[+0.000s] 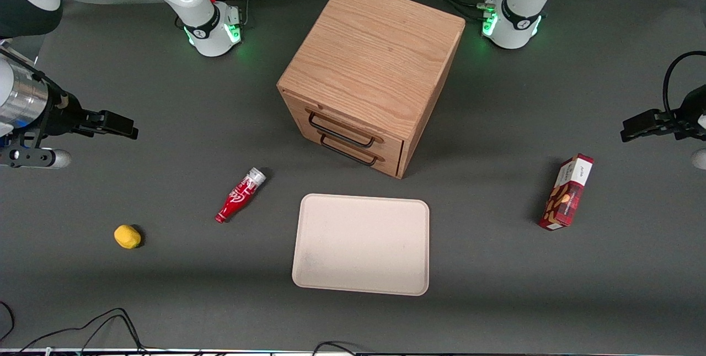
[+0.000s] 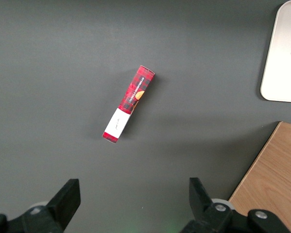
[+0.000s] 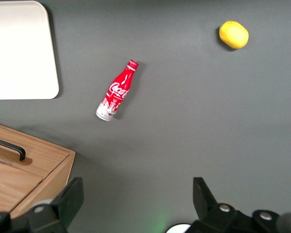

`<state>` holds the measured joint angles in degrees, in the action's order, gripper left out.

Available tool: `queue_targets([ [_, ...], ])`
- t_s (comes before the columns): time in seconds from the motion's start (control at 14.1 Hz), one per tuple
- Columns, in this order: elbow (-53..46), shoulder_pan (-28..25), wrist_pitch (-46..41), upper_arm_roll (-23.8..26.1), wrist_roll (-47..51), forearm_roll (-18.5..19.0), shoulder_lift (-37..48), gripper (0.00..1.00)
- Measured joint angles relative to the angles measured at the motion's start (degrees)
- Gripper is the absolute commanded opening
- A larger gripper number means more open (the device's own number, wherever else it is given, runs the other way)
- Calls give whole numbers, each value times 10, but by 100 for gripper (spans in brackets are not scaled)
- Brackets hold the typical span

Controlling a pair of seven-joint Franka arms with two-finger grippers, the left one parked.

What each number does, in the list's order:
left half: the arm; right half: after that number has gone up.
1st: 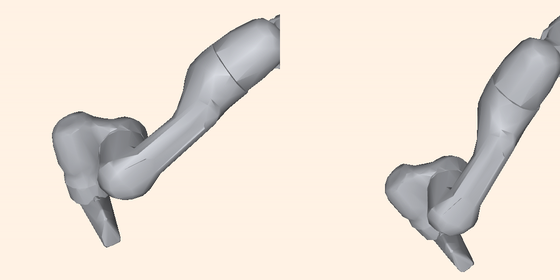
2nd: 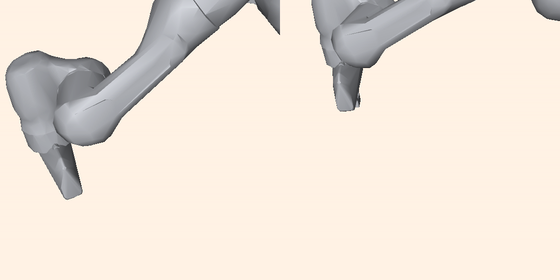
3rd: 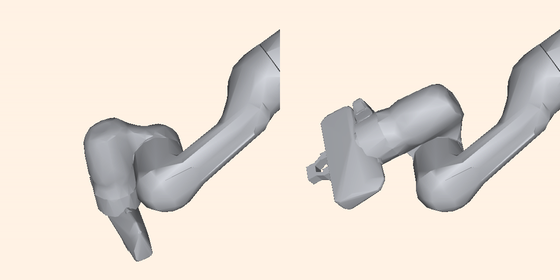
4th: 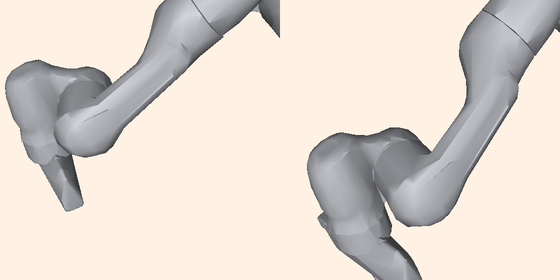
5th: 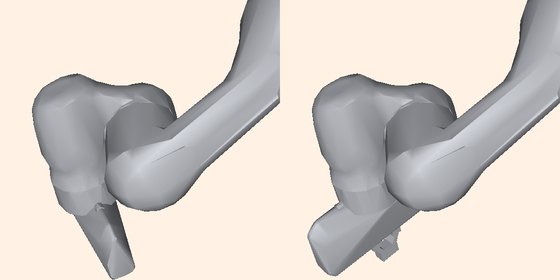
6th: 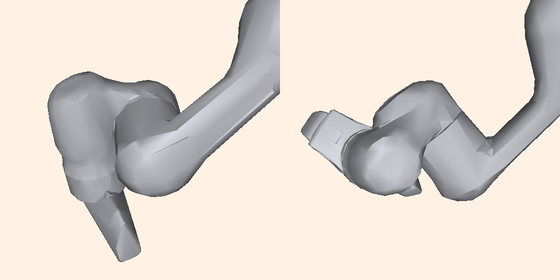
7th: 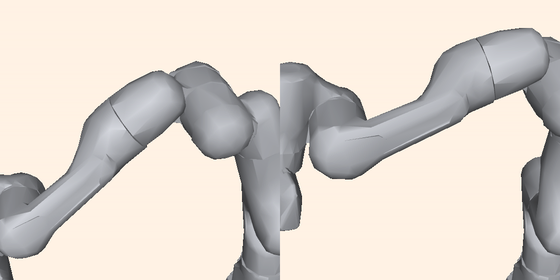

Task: Place coke bottle on tray
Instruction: 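Move the open right gripper toward the red Coca-Cola bottle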

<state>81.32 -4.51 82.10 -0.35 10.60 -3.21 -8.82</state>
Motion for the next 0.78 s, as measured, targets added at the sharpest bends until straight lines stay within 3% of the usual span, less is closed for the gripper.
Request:
queue_targets([
  [0.28,3,3,0,0,3,0,2,100],
  [0.5,6,2,11,10,60,-2,-10,100],
  [0.78,68,0,117,53,169,-4,-39,100],
])
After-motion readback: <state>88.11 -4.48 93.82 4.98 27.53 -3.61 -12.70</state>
